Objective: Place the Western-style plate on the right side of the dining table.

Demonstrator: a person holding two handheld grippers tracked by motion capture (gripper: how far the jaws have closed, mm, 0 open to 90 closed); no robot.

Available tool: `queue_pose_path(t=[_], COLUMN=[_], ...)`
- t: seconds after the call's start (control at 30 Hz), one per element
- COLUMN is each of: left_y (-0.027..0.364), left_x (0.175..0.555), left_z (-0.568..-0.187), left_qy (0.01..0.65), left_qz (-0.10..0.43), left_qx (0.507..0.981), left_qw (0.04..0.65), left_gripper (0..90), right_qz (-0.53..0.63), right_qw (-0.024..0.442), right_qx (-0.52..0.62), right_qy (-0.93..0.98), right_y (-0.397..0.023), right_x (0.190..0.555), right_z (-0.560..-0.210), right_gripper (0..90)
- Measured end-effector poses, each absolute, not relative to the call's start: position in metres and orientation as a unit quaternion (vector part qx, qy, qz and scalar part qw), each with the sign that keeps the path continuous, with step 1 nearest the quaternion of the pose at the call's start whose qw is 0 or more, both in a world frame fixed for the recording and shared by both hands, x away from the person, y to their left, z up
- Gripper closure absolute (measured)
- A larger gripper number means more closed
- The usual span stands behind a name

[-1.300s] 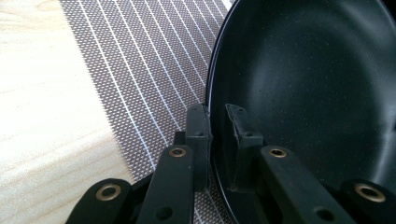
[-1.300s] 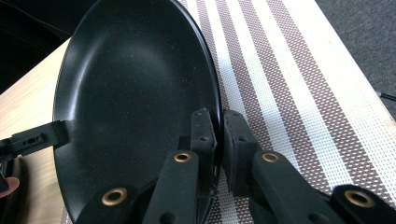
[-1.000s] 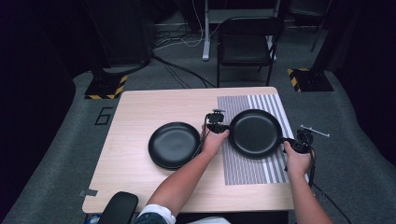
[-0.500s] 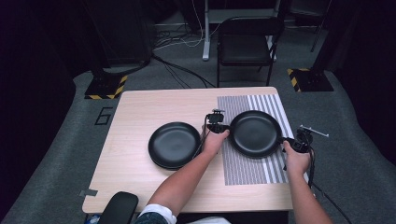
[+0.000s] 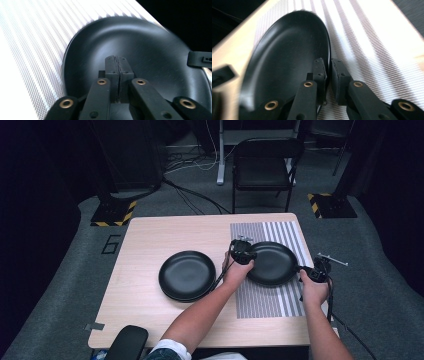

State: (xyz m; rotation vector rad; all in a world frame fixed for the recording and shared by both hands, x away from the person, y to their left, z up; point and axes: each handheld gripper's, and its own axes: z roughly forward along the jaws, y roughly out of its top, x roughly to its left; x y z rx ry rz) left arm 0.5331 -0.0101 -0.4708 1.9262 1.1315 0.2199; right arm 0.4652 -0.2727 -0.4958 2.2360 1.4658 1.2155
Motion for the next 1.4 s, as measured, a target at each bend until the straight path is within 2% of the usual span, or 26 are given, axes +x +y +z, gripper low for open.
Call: queue_pose_path(t=[0.03, 0.1, 0.17, 0.47, 0.73, 1.17, 1.4], left_y=[-0.008, -0.001, 0.009, 0.022, 0.027, 0.052, 0.071], left_x=[0.534, 0.539, 0.545, 0.547, 0.547, 0.548, 0.547], left_z=[-0.47, -0.471, -0.475, -0.485, -0.485, -0.476, -0.467], left_qy=[0.462, 0.482, 0.503, 0.518, 0.519, 0.51, 0.505], left_qz=[0.086, 0.065, 0.046, 0.031, 0.032, 0.049, 0.05], left_qx=[0.771, 0.759, 0.748, 0.74, 0.738, 0.734, 0.733], left_qw=[0.431, 0.433, 0.431, 0.428, 0.43, 0.446, 0.453], left_gripper=[87.1, 85.5, 84.5, 79.2, 71.4, 54.6, 50.0], right_qz=[0.394, 0.405, 0.409, 0.407, 0.402, 0.412, 0.41], right_qw=[0.126, 0.138, 0.144, 0.15, 0.156, 0.175, 0.189], right_qx=[0.757, 0.751, 0.748, 0.736, 0.732, 0.708, 0.693], right_qy=[0.507, 0.503, 0.503, 0.52, 0.527, 0.546, 0.563], right_y=[-0.271, -0.272, -0.273, -0.264, -0.263, -0.267, -0.262], right_x=[0.465, 0.462, 0.462, 0.463, 0.46, 0.446, 0.443], right_z=[-0.495, -0.491, -0.486, -0.481, -0.483, -0.48, -0.476], right_gripper=[85.7, 85.4, 84.8, 79.0, 73.6, 57.4, 51.1])
